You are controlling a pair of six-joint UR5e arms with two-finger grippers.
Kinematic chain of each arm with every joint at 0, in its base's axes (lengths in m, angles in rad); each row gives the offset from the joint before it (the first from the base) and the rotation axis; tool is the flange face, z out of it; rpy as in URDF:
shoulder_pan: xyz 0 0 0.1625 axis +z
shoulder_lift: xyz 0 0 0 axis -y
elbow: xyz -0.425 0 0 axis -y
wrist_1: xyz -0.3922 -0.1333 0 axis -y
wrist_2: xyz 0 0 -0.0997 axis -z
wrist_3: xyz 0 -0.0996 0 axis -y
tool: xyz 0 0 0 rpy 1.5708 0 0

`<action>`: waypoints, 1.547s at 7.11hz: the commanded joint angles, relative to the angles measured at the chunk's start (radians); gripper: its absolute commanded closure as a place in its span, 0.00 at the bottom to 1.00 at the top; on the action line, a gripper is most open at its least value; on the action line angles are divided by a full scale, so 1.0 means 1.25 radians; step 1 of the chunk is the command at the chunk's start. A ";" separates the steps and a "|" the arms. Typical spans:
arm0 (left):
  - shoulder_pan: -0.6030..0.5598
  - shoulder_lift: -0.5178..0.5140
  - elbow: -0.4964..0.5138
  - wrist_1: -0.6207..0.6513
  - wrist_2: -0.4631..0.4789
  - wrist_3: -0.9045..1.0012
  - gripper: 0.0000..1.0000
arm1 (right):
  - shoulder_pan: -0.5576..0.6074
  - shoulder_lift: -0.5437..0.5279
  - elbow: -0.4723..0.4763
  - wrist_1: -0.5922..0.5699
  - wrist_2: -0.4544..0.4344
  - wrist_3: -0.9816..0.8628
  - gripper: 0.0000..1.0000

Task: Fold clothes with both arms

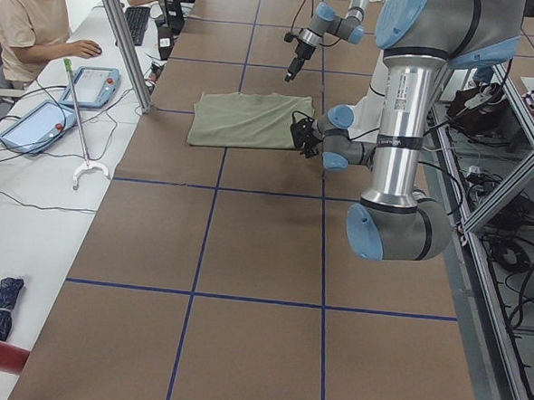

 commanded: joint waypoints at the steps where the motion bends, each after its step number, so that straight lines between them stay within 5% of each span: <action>1: 0.038 -0.062 0.035 0.050 0.005 -0.022 0.14 | -0.001 0.001 -0.001 0.000 0.000 0.000 0.00; 8: 0.061 -0.059 0.035 0.050 0.006 -0.022 0.25 | -0.002 0.003 -0.008 -0.001 0.000 0.006 0.00; 9: 0.061 -0.055 0.035 0.050 0.007 -0.023 0.44 | -0.002 0.004 -0.015 -0.001 -0.008 0.009 0.00; 10: 0.061 -0.059 0.037 0.050 0.026 -0.026 0.81 | -0.005 0.006 -0.018 -0.005 -0.017 0.055 0.00; 11: 0.061 -0.059 0.038 0.050 0.027 -0.025 1.00 | -0.009 0.007 -0.026 -0.013 -0.018 0.084 0.02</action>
